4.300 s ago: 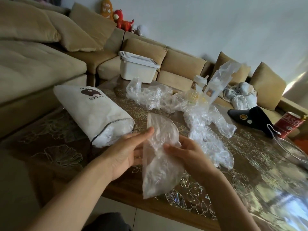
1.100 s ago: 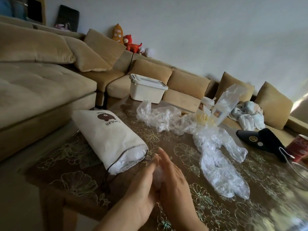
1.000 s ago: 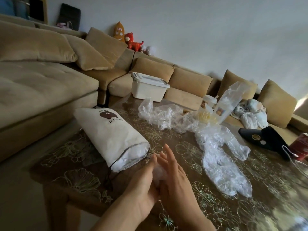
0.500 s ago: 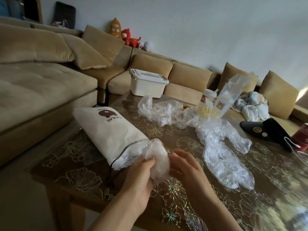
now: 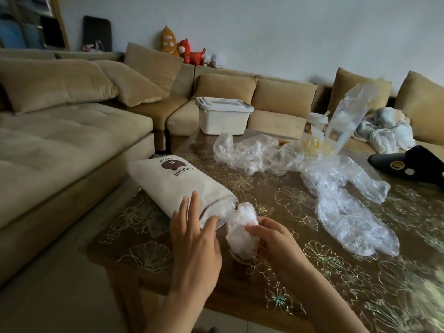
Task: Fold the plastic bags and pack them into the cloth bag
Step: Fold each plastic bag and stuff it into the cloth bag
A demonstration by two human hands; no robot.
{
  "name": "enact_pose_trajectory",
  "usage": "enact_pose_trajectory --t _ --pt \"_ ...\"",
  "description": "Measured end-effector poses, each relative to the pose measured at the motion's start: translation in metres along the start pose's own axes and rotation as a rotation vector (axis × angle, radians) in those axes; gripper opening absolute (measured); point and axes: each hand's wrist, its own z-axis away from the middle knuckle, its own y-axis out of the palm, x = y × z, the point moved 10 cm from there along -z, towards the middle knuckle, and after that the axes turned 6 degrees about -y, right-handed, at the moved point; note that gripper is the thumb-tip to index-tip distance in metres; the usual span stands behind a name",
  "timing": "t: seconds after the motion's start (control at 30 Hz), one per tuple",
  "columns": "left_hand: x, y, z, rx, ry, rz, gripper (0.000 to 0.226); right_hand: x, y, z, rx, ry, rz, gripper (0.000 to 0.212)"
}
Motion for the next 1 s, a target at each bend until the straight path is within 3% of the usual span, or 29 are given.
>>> enact_pose_trajectory --t 0.1,0.17,0.23,0.33,0.4,0.5,0.63,0.7,0.77,0.87,0.93,1.0 --pt "0.016 0.014 0.0 0.048 -0.013 -0.056 0.052 -0.005 0.002 -0.001 -0.004 0.029 0.03 0.008" --pt "0.018 0.014 -0.003 0.038 -0.013 -0.015 0.046 -0.005 0.006 -0.004 0.016 0.009 0.052 0.007" --pt "0.022 0.007 -0.005 0.001 -0.056 0.134 0.033 0.0 0.02 -0.007 0.102 -0.013 0.031 0.005" --pt "0.028 0.001 -0.007 0.014 -0.161 0.382 0.054 0.009 0.062 -0.014 0.284 -0.029 -0.046 0.01" --pt "0.025 -0.004 -0.006 0.002 -0.163 0.437 0.057 0.013 0.085 -0.022 0.31 -0.028 -0.043 0.02" --pt "0.02 -0.014 -0.003 -0.059 -0.126 0.425 0.057 0.012 0.107 -0.035 0.255 -0.02 0.06 0.021" --pt "0.022 -0.019 0.0 -0.071 -0.107 0.354 0.052 0.009 0.105 -0.048 0.059 -0.061 0.261 0.038" --pt "0.023 -0.015 0.002 -0.035 -0.138 0.339 0.047 0.01 0.102 -0.049 0.023 -0.07 0.294 0.03" --pt "0.029 -0.007 0.004 0.03 -0.208 0.349 0.049 0.004 0.104 -0.048 0.051 0.022 0.211 0.017" --pt "0.033 0.001 0.005 0.099 -0.227 0.379 0.041 -0.008 0.109 -0.035 0.161 0.206 -0.225 0.015" --pt "0.036 0.007 0.004 0.143 -0.224 0.41 0.037 -0.01 0.089 -0.03 0.15 0.199 -0.399 0.011" --pt "0.032 0.012 0.003 0.182 -0.203 0.408 0.033 -0.007 0.053 -0.023 0.125 0.117 -0.339 0.015"
